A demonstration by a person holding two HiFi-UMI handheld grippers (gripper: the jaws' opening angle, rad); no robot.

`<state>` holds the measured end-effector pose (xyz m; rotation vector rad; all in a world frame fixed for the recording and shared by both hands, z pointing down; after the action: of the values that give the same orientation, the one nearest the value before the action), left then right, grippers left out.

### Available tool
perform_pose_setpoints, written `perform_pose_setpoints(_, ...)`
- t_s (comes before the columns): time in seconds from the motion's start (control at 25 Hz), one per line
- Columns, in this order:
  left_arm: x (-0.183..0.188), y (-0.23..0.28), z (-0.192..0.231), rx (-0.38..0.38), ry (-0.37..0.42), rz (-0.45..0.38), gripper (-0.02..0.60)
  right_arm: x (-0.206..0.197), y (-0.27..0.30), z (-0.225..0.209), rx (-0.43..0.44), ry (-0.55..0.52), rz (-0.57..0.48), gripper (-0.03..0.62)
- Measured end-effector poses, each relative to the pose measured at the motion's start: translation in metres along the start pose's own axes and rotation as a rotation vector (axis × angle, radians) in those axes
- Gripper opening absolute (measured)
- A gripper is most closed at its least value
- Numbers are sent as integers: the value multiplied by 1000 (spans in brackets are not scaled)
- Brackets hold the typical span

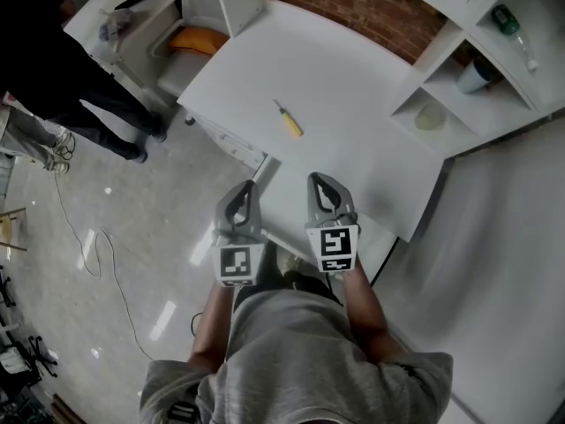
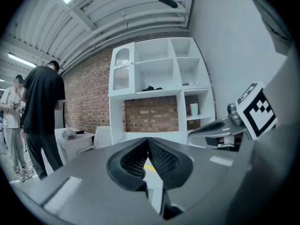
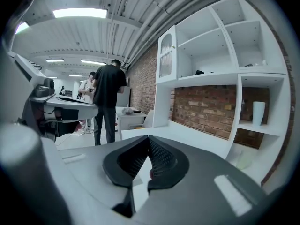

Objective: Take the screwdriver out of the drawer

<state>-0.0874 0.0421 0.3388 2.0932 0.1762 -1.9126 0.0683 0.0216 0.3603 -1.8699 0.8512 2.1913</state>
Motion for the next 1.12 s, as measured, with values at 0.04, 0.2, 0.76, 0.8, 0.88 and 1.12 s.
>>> perform_pose_setpoints(0.04, 0, -4, -1, 3, -1, -1, 12, -1, -4, 1, 4, 3, -1, 5)
perform_pose_setpoints(0.2, 0, -20, -5, 13, -2, -1, 12, -2, -16, 8, 13, 6, -9, 5)
perform_pose_setpoints(0.76, -1, -45, 0, 29, 10, -8, 12, 0, -28, 28, 33, 5, -24, 3)
perform_pose_setpoints(0.8, 0, -45, -1, 29, 10, -8, 12, 0, -29, 28, 34, 4, -22, 3)
perform_pose_setpoints(0.88, 1, -46, -1, 28, 10, -9, 12, -1, -30, 28, 34, 2, -18, 3)
perform_pose_setpoints(1.12, 1, -47, -1, 27, 11, -8, 12, -1, -30, 29, 35, 1, -21, 3)
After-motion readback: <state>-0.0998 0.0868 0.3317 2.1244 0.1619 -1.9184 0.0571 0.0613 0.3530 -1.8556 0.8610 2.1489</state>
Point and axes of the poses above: the fingertips, and each gripper's own axes: y forward along the fingers, z to its left, x out of its top, the point moved 5 cm from there along -y, backward along the fingers, and after that the axes turned 3 degrees about x, right-handed, at the moved point
